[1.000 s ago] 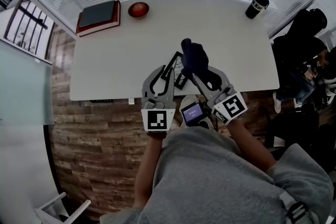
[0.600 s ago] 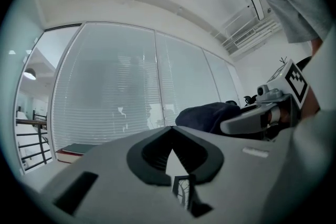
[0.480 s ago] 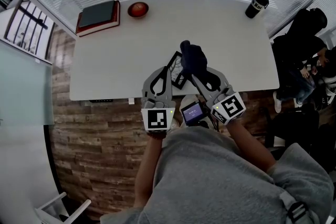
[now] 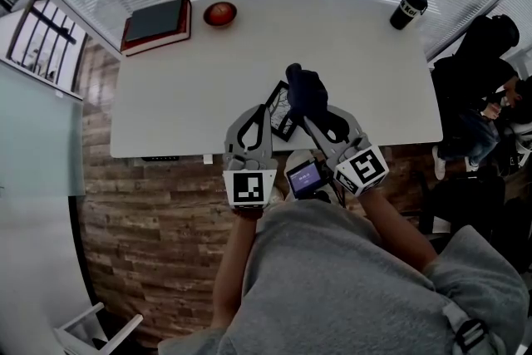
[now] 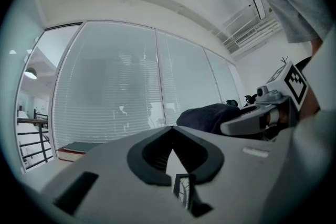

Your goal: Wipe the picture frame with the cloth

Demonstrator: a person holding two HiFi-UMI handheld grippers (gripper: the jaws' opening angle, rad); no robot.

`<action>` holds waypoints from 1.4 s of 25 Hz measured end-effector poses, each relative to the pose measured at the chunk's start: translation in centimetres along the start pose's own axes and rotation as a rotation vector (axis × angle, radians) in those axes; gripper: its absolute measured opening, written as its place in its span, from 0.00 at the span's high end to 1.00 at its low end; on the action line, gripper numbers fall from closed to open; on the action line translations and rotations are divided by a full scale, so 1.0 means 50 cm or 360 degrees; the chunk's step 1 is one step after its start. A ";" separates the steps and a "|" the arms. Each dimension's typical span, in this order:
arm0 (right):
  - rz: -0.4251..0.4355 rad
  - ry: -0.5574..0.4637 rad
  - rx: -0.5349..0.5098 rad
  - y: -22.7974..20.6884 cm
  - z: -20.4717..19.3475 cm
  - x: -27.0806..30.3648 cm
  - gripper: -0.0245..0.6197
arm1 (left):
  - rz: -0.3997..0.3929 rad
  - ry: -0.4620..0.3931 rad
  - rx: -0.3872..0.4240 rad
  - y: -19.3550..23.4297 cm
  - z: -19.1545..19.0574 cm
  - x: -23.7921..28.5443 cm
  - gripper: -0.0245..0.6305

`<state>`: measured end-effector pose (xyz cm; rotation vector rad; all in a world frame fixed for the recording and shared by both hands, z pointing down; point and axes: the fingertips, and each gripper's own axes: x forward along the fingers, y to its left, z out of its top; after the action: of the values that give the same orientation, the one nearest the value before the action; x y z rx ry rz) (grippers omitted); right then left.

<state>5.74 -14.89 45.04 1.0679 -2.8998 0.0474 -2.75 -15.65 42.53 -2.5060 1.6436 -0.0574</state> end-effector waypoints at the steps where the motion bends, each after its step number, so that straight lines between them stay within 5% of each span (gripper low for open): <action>1: 0.0000 0.0006 -0.0003 0.000 -0.001 0.001 0.82 | -0.0001 0.0008 -0.0002 0.001 -0.003 -0.001 0.97; 35: 0.0079 0.0029 -0.0002 0.027 -0.003 -0.012 0.83 | -0.0046 0.0070 -0.0144 -0.004 -0.024 -0.014 0.96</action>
<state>5.31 -13.48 45.13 0.9897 -2.9095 0.0570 -3.01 -15.05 43.76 -2.6132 1.6625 -0.0423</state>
